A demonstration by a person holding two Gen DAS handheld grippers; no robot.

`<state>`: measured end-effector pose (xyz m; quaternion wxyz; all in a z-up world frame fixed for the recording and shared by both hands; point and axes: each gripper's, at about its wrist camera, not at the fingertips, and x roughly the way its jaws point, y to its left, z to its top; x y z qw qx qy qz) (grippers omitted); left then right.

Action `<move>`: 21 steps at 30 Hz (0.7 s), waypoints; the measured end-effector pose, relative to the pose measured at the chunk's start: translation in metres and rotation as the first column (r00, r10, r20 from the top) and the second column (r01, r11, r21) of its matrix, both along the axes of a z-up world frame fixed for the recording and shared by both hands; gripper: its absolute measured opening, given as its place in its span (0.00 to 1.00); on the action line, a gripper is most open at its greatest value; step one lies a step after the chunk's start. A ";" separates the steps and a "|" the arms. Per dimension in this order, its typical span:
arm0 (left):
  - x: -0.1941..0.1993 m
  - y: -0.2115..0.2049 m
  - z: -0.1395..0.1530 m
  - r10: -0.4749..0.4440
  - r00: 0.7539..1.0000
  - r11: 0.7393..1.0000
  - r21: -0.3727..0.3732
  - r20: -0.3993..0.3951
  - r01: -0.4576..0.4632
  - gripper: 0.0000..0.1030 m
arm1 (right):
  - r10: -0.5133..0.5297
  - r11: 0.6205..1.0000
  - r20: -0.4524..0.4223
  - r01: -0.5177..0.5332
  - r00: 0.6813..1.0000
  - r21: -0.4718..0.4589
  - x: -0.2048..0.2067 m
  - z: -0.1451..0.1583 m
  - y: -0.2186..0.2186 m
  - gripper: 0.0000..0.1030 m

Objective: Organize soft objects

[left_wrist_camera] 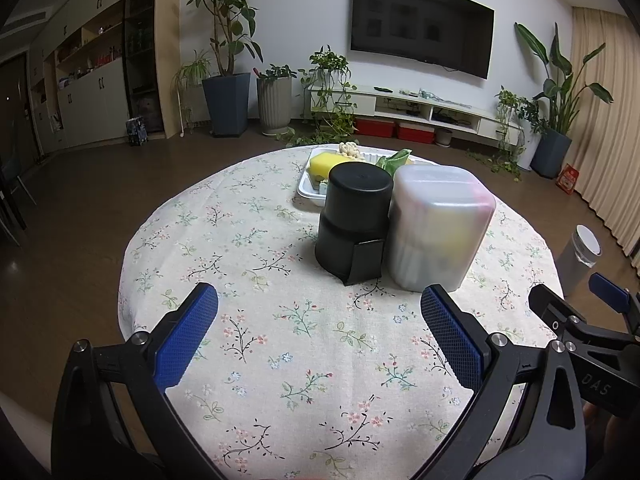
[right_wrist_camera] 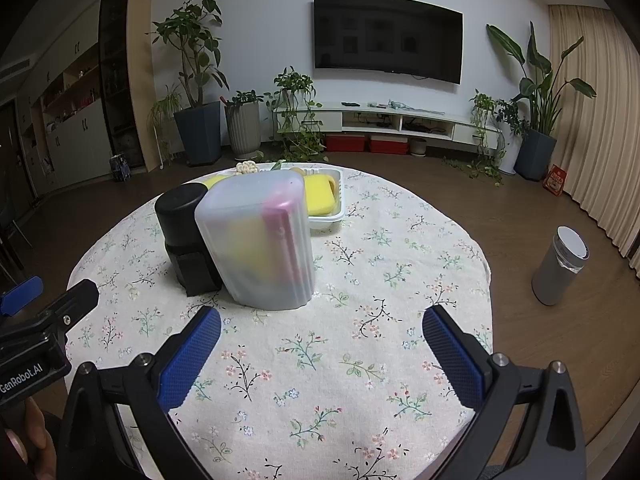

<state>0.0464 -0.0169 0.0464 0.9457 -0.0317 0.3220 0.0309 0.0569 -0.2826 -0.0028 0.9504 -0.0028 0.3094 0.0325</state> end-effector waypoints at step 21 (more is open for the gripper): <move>-0.001 -0.003 -0.002 0.000 1.000 1.000 0.016 0.008 0.000 1.00 | 0.000 1.000 -0.001 0.000 1.000 0.000 0.001 0.000 0.001 1.00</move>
